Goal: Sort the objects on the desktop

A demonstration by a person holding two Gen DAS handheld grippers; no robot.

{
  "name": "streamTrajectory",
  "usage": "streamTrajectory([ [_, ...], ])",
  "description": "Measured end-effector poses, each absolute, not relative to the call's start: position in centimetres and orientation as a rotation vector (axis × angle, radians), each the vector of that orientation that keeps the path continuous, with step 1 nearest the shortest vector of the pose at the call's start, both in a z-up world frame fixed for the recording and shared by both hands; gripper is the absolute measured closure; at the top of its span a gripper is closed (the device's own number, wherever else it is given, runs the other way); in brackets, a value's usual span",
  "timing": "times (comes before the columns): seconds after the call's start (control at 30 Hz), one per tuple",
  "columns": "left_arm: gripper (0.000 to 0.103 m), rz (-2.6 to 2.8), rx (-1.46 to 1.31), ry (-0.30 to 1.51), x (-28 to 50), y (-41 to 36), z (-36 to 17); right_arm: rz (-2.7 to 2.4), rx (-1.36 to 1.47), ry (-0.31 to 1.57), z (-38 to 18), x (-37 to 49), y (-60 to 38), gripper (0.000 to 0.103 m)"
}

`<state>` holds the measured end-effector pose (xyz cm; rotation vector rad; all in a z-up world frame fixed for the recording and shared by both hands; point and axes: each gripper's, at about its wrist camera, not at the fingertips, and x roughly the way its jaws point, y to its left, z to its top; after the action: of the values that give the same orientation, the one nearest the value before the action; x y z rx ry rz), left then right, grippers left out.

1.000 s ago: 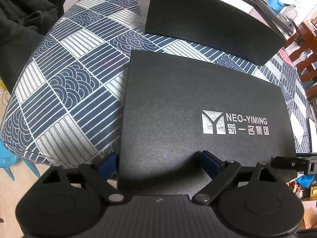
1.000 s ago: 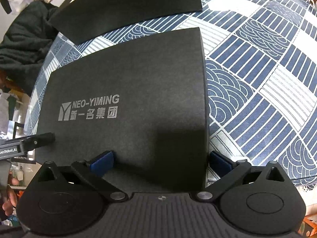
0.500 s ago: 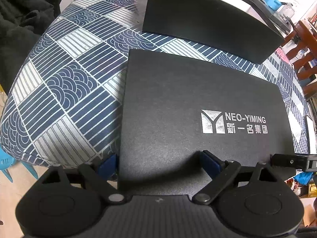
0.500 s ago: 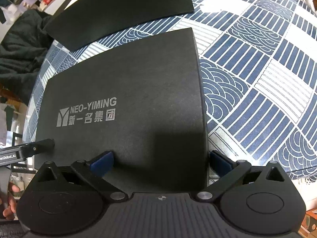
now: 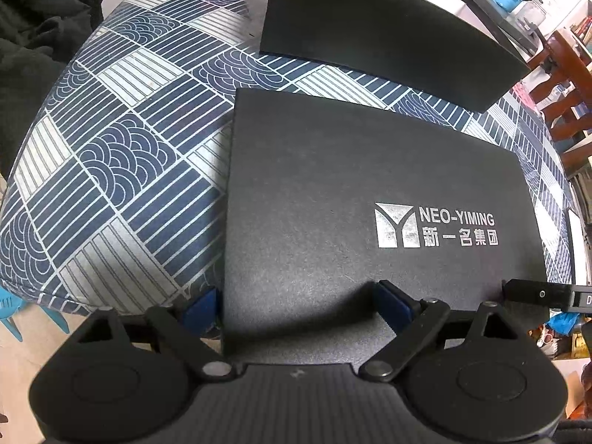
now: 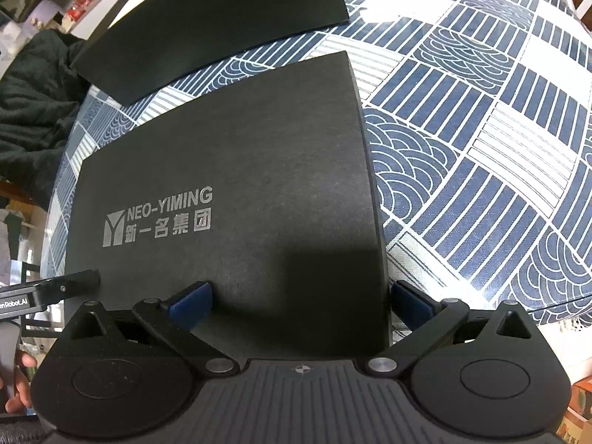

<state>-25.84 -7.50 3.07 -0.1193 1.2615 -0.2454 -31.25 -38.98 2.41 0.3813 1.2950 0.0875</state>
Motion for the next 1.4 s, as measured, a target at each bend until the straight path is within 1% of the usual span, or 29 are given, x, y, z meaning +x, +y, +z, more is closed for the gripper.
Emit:
streamTrajectory([
  [0.2,0.000,-0.252,-0.129,1.264,-25.8,-7.3,3.0,0.086,0.383,1.295,2.4,-31.3,-39.0,0.000],
  [0.47,0.000,-0.250,-0.249,1.255,-26.1,-5.8,2.4,0.085,0.384,1.284,2.4,-31.5,-39.0,0.000],
  [0.73,0.000,-0.297,-0.215,1.265,-25.8,-5.8,2.4,0.088,0.374,1.288,2.4,-31.6,-38.7,0.000],
  [0.97,0.000,-0.270,-0.118,1.282,-25.6,-7.4,3.2,0.105,0.250,1.295,3.4,-31.5,-37.1,0.000],
  [1.2,0.000,-0.282,-0.110,1.296,-25.0,-6.8,3.3,0.160,0.219,1.295,3.5,-31.7,-37.0,0.000],
  [1.4,0.000,-0.313,-0.038,1.189,-24.9,-5.8,3.8,0.160,0.263,1.254,3.0,-31.6,-38.6,0.000],
])
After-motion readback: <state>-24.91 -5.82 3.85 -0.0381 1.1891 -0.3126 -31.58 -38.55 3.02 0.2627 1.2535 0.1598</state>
